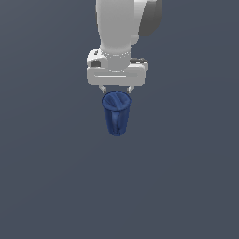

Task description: Pick up the object and move it to a goal position.

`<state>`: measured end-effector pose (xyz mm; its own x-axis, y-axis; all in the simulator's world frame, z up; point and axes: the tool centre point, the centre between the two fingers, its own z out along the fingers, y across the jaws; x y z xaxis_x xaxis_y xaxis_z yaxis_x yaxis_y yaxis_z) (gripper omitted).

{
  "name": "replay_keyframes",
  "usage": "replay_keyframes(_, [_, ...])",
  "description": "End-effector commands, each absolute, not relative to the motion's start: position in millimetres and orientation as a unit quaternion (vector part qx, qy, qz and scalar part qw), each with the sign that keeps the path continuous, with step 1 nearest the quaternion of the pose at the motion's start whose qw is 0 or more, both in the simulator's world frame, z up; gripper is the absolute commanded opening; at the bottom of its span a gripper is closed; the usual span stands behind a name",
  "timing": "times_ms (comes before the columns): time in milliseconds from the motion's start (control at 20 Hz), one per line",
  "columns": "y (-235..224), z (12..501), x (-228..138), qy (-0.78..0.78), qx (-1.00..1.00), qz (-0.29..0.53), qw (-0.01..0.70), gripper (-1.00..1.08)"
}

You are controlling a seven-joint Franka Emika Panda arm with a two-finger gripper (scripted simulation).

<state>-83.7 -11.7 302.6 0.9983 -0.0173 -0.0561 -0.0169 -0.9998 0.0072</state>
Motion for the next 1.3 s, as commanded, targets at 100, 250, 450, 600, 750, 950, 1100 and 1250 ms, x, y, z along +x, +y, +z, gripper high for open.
replay_keyframes(100, [-12, 303, -84, -0.009, 1.0, -0.028, 0.003, 1.0])
replay_keyframes(250, [-12, 303, -84, -0.009, 1.0, -0.028, 0.003, 1.0])
replay_keyframes(450, [-12, 303, -84, -0.009, 1.0, -0.028, 0.003, 1.0])
replay_keyframes(600, [-11, 303, -83, -0.008, 1.0, -0.027, 0.002, 0.28])
replay_keyframes(750, [-10, 306, -80, -0.006, 1.0, -0.021, -0.001, 0.28])
replay_keyframes(950, [-10, 306, -80, -0.006, 1.0, -0.021, -0.002, 0.28])
replay_keyframes(1100, [-11, 305, -77, -0.009, 1.0, -0.024, -0.002, 0.28])
replay_keyframes(1250, [-11, 302, -72, -0.015, 0.999, -0.031, -0.004, 0.28])
